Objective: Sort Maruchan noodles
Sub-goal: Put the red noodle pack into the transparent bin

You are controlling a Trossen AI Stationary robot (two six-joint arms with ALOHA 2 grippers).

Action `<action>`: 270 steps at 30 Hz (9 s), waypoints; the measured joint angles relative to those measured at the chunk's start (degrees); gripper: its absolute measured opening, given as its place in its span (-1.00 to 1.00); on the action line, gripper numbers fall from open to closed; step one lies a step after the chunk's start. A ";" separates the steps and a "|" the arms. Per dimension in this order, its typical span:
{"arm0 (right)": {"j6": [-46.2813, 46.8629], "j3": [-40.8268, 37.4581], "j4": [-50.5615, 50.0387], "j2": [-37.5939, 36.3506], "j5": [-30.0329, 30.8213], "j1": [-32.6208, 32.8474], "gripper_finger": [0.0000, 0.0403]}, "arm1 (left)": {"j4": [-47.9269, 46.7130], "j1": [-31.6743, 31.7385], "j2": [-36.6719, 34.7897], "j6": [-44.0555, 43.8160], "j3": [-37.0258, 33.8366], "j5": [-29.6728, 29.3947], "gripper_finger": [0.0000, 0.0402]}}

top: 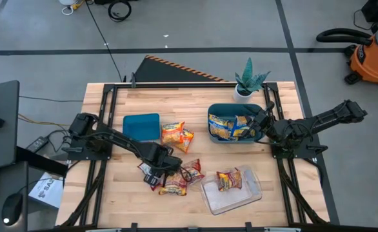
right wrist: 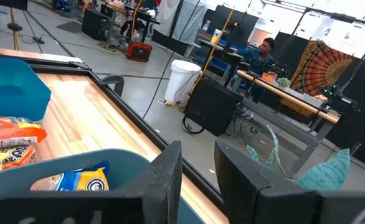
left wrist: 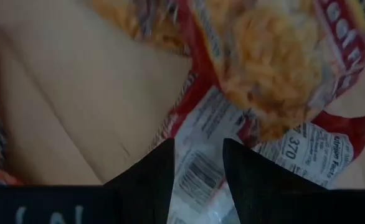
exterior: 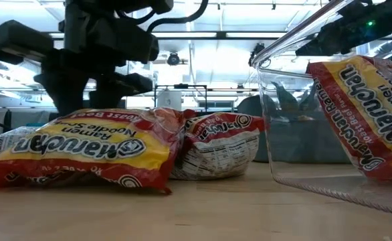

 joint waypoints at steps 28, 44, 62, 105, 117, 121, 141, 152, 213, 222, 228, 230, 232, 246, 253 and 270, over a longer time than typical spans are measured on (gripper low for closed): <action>0.00 0.00 0.20 0.01 -0.01 0.00 -0.50 | 3.82 -5.25 -0.28 -1.06 1.95 0.86 -0.44; 0.02 0.00 0.20 0.00 -0.01 0.02 -0.50 | 0.25 -3.43 -2.17 -3.77 12.01 4.60 -0.98; -0.22 0.00 0.20 0.02 0.01 0.00 -0.50 | 20.58 0.48 1.63 15.29 27.30 2.32 -0.98; -0.40 0.00 -0.33 0.02 0.01 0.00 -0.50 | 38.98 6.34 17.36 15.05 27.30 8.24 -0.18; -0.42 0.00 -0.74 0.02 0.06 0.00 -0.50 | 22.44 6.28 11.79 9.38 27.26 7.61 -0.18; -0.42 0.00 -0.69 0.02 0.06 0.01 -0.50 | 12.78 6.22 9.00 2.94 27.30 5.81 -0.18; -0.22 0.00 -0.60 0.01 -1.05 0.01 -0.50 | -19.45 -0.33 9.27 -20.56 24.72 -0.15 -0.18; -0.34 0.00 0.25 0.00 -1.05 0.02 -0.50 | -4.32 -5.72 9.18 -23.33 12.69 -3.77 -0.18; -0.79 0.02 0.20 0.28 -1.04 -0.35 -0.50 | 4.79 -0.37 5.01 11.86 45.05 -8.29 -0.98; -0.81 0.02 0.03 0.38 -1.02 -0.37 -0.50 | 16.60 3.52 11.37 10.12 45.04 11.41 -0.98; -0.81 0.02 -0.17 0.39 -1.02 -0.56 -0.50 | 19.89 4.42 16.41 9.92 44.94 15.60 -0.98; -0.83 0.02 -0.35 0.39 -1.02 -0.75 -0.50 | 22.18 4.73 16.74 9.73 44.94 19.00 -0.98; -0.83 0.02 -0.39 0.39 -1.02 -0.91 -0.50 | 24.40 4.79 16.62 8.37 44.94 21.81 -0.98; -0.22 0.02 -0.59 0.39 -2.57 -1.84 -0.50 | 26.55 6.24 22.63 2.83 44.99 34.03 -0.95; -0.22 0.02 -0.63 0.39 -2.57 -1.84 -0.50 | 20.10 9.06 24.79 6.32 44.94 30.15 -0.94; -0.37 0.02 -0.85 0.39 -2.57 -1.84 -0.50 | 12.57 8.61 23.38 10.75 45.10 23.16 -0.16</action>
